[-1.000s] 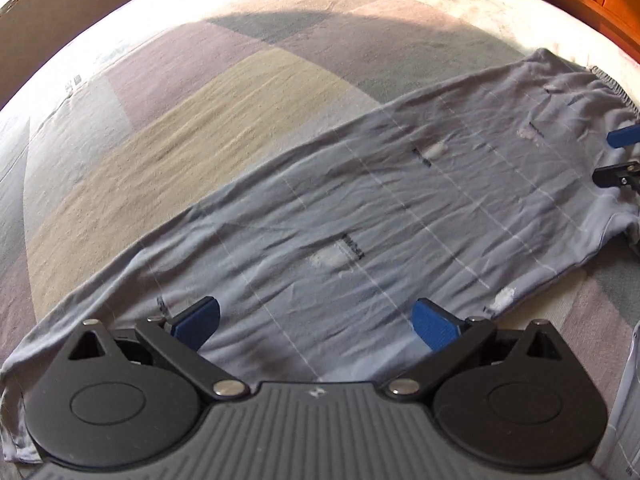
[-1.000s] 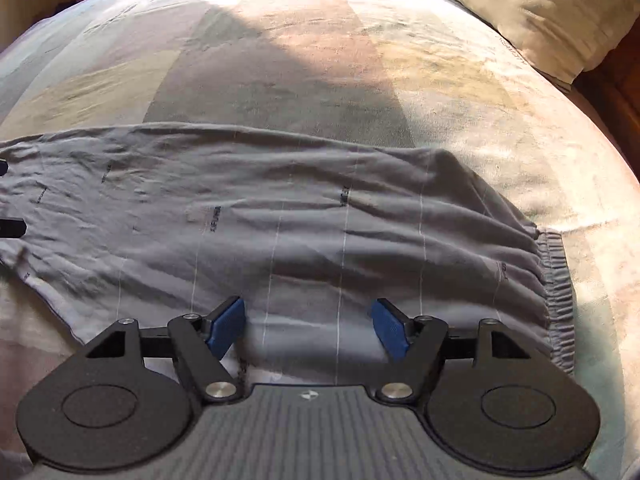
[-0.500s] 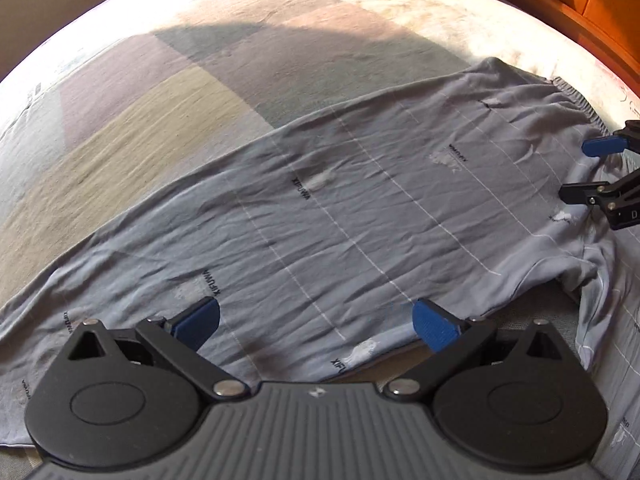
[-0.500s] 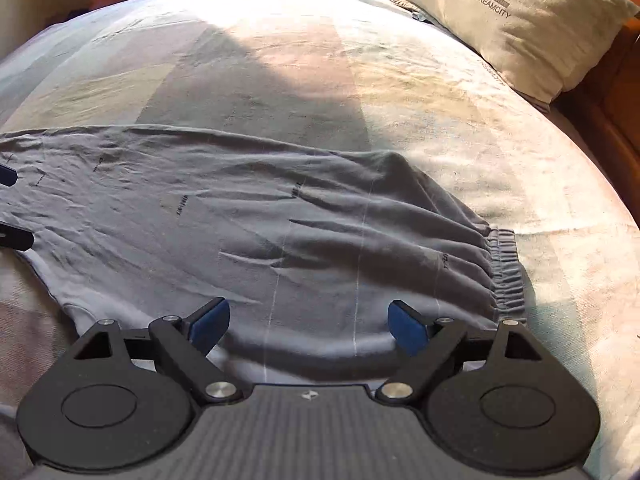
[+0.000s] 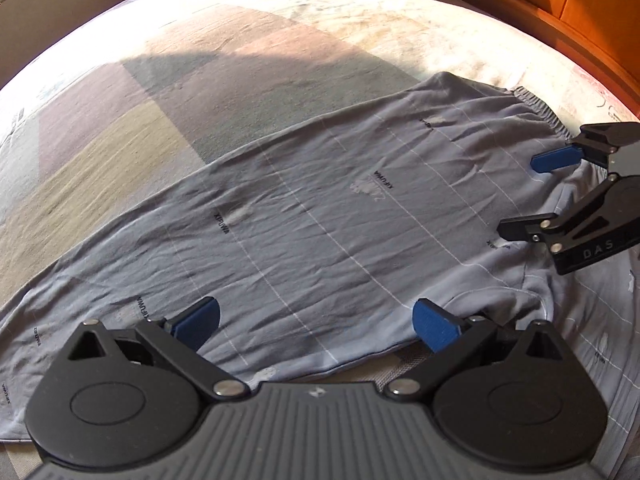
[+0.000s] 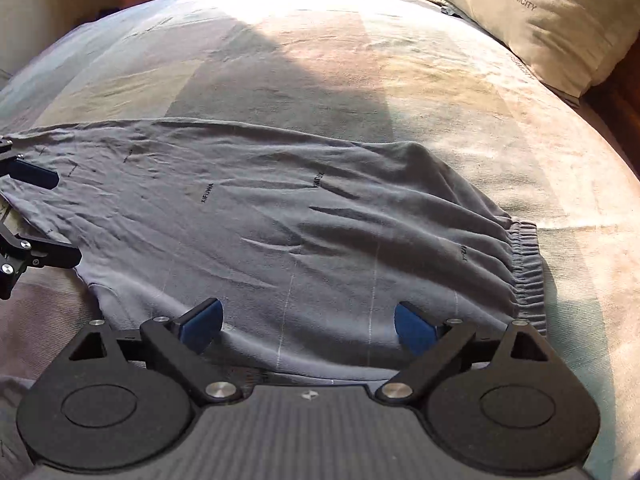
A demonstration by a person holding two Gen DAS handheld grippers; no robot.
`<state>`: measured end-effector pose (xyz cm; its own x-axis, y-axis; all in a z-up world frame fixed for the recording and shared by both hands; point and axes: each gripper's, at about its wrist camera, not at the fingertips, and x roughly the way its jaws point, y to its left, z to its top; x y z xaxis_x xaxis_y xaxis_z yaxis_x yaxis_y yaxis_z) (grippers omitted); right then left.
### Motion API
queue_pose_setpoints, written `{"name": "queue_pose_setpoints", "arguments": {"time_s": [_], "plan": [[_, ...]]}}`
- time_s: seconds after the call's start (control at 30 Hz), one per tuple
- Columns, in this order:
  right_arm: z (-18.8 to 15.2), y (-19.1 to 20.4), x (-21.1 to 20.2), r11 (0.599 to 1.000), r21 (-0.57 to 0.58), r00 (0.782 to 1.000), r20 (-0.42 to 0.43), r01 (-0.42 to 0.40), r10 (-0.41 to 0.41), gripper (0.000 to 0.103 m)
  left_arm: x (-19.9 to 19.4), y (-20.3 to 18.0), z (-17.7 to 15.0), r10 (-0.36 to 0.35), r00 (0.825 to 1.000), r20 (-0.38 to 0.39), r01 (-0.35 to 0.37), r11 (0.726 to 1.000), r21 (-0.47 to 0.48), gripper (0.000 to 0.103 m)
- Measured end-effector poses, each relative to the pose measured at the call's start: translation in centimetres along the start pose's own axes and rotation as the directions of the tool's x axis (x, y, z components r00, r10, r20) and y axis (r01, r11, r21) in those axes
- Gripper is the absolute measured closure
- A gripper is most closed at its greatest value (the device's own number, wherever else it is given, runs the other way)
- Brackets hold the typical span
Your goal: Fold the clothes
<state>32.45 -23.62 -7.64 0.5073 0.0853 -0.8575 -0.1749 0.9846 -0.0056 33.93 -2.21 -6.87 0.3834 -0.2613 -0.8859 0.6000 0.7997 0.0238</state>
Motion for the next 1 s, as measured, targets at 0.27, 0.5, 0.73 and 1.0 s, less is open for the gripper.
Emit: {"name": "queue_pose_setpoints", "arguments": {"time_s": [0.27,0.5,0.73,1.0], "plan": [[0.3,-3.8,-1.3,0.992,0.112,0.998,-0.016,0.062,-0.06,0.0,1.1,-0.8,1.5,0.009,1.0,-0.008,-0.009,0.998,-0.057,0.001],[0.2,-1.5,-3.4,0.997,0.07,1.0,-0.014,0.011,-0.01,0.0,0.3,4.3,0.4,0.082,0.997,0.004,-0.08,0.981,-0.177,0.001],[1.5,2.5,-4.3,0.997,0.074,0.999,0.017,-0.035,0.033,0.0,0.7,13.1,-4.5,0.141,0.987,-0.076,-0.16,0.914,-0.374,0.001],[5.5,11.7,-4.5,0.994,0.041,0.995,0.014,-0.099,0.099,0.0,-2.7,16.7,-7.3,0.03,0.999,-0.024,-0.036,0.938,-0.344,0.001]]}}
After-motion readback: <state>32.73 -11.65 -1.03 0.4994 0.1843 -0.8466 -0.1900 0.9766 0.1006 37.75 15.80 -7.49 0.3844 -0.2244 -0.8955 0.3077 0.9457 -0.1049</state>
